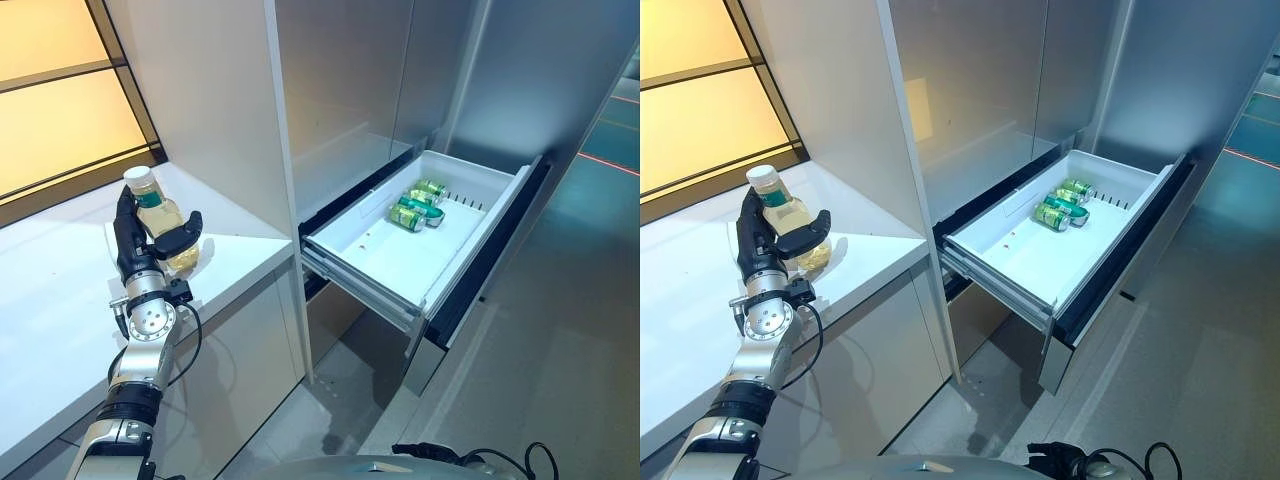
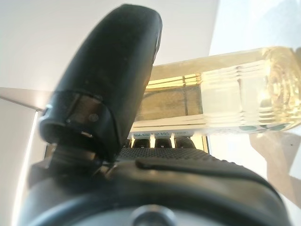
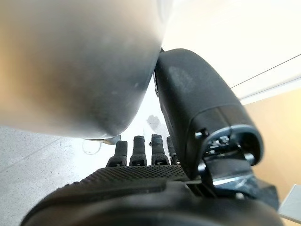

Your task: Put drinks into fridge and close the fridge

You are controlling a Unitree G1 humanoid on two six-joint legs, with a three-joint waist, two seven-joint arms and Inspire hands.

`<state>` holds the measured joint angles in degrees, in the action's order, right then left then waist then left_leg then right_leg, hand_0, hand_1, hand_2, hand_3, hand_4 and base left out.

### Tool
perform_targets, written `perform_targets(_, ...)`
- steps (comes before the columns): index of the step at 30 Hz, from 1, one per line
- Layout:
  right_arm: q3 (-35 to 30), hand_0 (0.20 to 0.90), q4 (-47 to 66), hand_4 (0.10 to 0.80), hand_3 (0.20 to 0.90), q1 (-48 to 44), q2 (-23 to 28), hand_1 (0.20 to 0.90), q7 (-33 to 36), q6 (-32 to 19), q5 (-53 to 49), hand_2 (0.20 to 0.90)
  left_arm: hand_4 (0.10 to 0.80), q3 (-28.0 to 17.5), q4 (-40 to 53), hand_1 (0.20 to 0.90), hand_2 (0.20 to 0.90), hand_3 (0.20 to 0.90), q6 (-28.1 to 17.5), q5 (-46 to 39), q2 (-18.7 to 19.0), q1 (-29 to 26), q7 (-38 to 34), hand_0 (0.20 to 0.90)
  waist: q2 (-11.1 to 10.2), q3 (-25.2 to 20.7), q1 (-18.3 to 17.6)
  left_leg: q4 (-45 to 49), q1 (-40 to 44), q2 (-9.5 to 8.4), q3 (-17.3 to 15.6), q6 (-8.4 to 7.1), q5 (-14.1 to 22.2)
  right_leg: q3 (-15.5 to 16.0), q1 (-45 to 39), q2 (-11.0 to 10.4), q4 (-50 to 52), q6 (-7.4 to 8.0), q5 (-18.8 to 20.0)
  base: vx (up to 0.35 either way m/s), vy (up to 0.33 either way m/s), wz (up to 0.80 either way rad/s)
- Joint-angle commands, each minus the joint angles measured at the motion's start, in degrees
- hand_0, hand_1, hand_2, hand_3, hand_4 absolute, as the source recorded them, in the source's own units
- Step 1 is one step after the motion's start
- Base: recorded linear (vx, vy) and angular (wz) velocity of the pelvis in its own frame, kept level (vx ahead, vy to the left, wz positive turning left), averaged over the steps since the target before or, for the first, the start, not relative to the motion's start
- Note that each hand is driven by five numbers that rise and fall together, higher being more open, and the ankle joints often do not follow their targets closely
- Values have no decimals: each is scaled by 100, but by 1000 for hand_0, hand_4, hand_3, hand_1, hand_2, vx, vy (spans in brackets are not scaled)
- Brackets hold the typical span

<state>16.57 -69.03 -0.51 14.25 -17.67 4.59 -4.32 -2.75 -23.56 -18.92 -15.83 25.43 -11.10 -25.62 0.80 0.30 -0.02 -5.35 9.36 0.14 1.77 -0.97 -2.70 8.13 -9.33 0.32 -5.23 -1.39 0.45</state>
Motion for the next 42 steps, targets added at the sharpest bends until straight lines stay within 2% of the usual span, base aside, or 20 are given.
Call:
perform_targets(1, 391, 900, -245, 800, 900, 169, 17, 900, -143, 8, 258, 900, 800, -74, 70, 900, 900, 900, -701, 9, 373, -750, -36, 900, -106, -158, -61, 35, -122, -235, -392, 201, 275, -136, 96, -149, 198, 332, 13, 0, 0, 0)
perform_targets(2, 395, 900, -250, 800, 900, 171, 14, 900, -139, 1, 254, 900, 800, -71, 64, 900, 900, 900, -717, -18, 372, -763, -34, 900, -106, -161, -63, 35, -123, -235, -392, 201, 275, -136, 96, -150, 196, 332, 14, 0, 0, 0)
perform_targets(3, 394, 900, -245, 800, 900, 175, 10, 900, -132, 2, 255, 900, 748, -77, 53, 855, 855, 848, -793, -98, 370, -790, -15, 855, -107, -165, -69, 35, -125, -235, -393, 200, 274, -140, 100, -151, 196, 335, 15, 0, 0, 0)
perform_targets(4, 394, 900, -245, 800, 900, 175, 10, 900, -132, 2, 255, 900, 435, -77, 53, 587, 587, 535, -793, -98, 370, -790, -15, 587, -107, -165, -69, 35, -125, -235, -393, 200, 274, -140, 100, -151, 196, 335, 15, 0, 0, 0)
perform_targets(5, 397, 900, -250, 800, 900, 176, 9, 900, -126, -4, 248, 900, 169, -79, 62, 359, 359, 269, -855, -188, 369, -809, 5, 359, -107, -165, -69, 35, -126, -237, -393, 200, 273, -137, 101, -152, 197, 337, 17, 0, 0, 0)
perform_targets(6, 414, 900, -247, 800, 900, 183, 1, 900, -116, -4, 232, 900, 100, -98, 93, 300, 300, 200, -984, -345, 340, -828, 28, 300, -111, -167, -72, 35, -121, -239, -394, 202, 276, -138, 97, -154, 197, 339, 14, 0, 0, 0)
perform_targets(11, 416, 900, -248, 800, 900, 171, -5, 900, -132, 18, 219, 900, 100, -276, 447, 300, 300, 200, -1542, -863, 135, -839, 40, 300, -129, -163, -69, 35, -119, -237, -382, 199, 279, -143, 98, -155, 207, 328, 7, 0, 0, 0)
perform_targets(14, 418, 900, -241, 800, 900, 172, -17, 900, -145, 40, 228, 900, 100, -392, 735, 300, 300, 200, -1777, -843, 12, -839, -117, 300, -144, -164, -63, 35, -127, -233, -366, 196, 277, -142, 106, -153, 218, 319, -1, 0, 0, 0)
perform_targets(18, 449, 900, -229, 800, 900, 191, -38, 900, -147, 42, 217, 900, 100, -483, 1066, 300, 300, 200, -1845, -630, -63, -857, -354, 300, -165, -174, -60, 35, -140, -234, -338, 196, 278, -141, 110, -149, 219, 303, -14, 0, 0, 0)
perform_targets(22, 492, 900, -207, 800, 900, 203, -43, 900, -127, -29, 196, 900, 100, -454, 1256, 300, 300, 200, -1815, -748, -31, -883, -206, 300, -178, -187, -52, 35, -154, -235, -328, 196, 281, -136, 109, -150, 200, 304, -9, 0, 0, 0)
perform_targets(24, 516, 900, -162, 800, 900, 213, -44, 900, -97, -156, 151, 900, 100, -432, 1394, 300, 300, 200, -1865, -1181, -33, -908, 197, 300, -189, -192, -56, 35, -154, -241, -320, 200, 281, -142, 105, -150, 191, 307, 0, 0, 0, 0)
perform_targets(26, 560, 900, 62, 800, 900, 229, -3, 900, -33, -426, 11, 900, 100, -388, 1839, 300, 300, 200, -1715, -2205, -96, -890, 965, 300, -197, -182, -56, 35, -162, -237, -318, 198, 277, -147, 113, -149, 182, 309, 18, 0, 0, 0)
perform_targets(27, 556, 900, 399, 800, 900, 209, 24, 900, -28, -416, -201, 900, 100, -342, 2242, 300, 300, 200, -1434, -3009, -213, -841, 1616, 300, -197, -164, -51, 35, -169, -237, -302, 200, 267, -153, 126, -149, 189, 311, 32, 0, 0, 0)
perform_targets(28, 542, 900, 669, 800, 900, 181, 38, 900, -10, -406, -299, 900, 100, -292, 2489, 300, 300, 200, -1290, -3447, -313, -809, 1928, 300, -194, -149, -50, 35, -175, -236, -294, 203, 260, -154, 134, -150, 193, 308, 42, 0, 0, 0)
perform_targets(29, 518, 900, 1160, 800, 900, 126, 47, 900, -28, -212, -593, 900, 100, -187, 2901, 300, 300, 200, -992, -4092, -460, -760, 2426, 300, -188, -126, -43, 35, -180, -233, -283, 204, 250, -148, 144, -155, 200, 306, 56, -32, -8, 1)
perform_targets(30, 397, 900, 1160, 800, 900, 79, 22, 900, -49, -460, -698, 900, 100, -140, 3003, 300, 300, 200, -841, -4505, -549, -747, 2764, 300, -166, -119, -22, 35, -194, -230, -264, 198, 228, -164, 156, -144, 207, 305, 80, -31, -7, 2)
perform_targets(33, 399, 900, 1277, 800, 900, -147, -96, 900, 601, -1260, -818, 900, 100, 30, 3250, 300, 300, 200, -611, -4783, -693, -833, 3050, 300, -127, -108, 37, 35, -201, -254, -221, 228, 233, -139, 137, -154, 168, 309, 99, 0, 0, 0)
perform_targets(35, 316, 900, 1528, 800, 900, -300, -151, 900, 621, -1223, -1032, 900, 100, 139, 3286, 300, 300, 200, -543, -4976, -722, -888, 3244, 300, -97, -119, 58, 35, -210, -262, -222, 234, 245, -124, 127, -168, 141, 326, 108, 0, 0, 0)
perform_targets(40, 152, 900, 3757, 800, 900, -12, -107, 900, 24, 298, -2067, 900, 100, 229, 3611, 300, 300, 200, -429, -4845, -636, -762, 3326, 300, -137, -96, -77, 35, -169, -242, -269, 204, 267, -130, 76, -184, 89, 348, 114, 0, 0, 0)
perform_targets(42, 87, 900, 4543, 800, 900, 184, -138, 900, -260, 715, -2430, 900, 100, 269, 3728, 300, 300, 200, -374, -4772, -580, -630, 3391, 300, -170, -77, -130, 35, -149, -231, -286, 195, 257, -132, 62, -182, 83, 354, 124, -8, -16, 0)
